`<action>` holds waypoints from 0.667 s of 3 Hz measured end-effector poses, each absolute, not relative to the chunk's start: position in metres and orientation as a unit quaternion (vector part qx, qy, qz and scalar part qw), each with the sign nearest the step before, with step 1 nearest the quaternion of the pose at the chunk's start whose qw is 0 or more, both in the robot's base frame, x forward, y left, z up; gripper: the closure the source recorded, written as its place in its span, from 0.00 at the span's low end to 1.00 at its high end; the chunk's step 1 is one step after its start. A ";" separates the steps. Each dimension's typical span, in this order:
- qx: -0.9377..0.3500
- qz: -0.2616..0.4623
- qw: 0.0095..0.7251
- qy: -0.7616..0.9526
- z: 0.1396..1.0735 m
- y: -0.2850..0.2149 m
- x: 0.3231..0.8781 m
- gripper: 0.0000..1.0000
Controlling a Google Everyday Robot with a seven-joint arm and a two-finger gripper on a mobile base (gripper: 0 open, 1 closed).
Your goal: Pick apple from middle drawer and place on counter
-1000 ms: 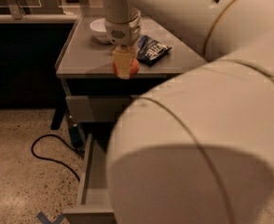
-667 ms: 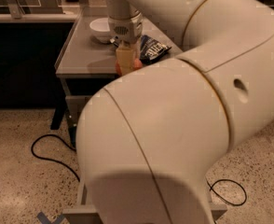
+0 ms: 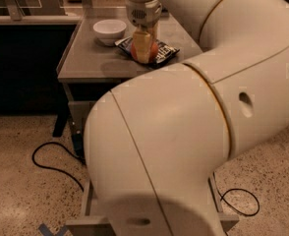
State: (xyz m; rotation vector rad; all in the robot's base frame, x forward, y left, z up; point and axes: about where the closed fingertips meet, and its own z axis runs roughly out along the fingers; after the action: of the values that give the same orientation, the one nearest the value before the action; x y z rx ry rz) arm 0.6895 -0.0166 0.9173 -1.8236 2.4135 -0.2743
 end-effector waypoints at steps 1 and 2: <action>-0.587 -0.089 0.111 0.797 0.944 -0.037 0.721 1.00; -0.542 -0.048 0.175 0.820 0.950 -0.088 0.738 1.00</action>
Offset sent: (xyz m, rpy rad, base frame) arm 0.0922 -0.1191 0.0500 0.3773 -0.1971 -0.1688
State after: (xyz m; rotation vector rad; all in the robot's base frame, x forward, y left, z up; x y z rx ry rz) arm 0.7376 -0.0882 0.9500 -1.5365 2.3245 -0.1369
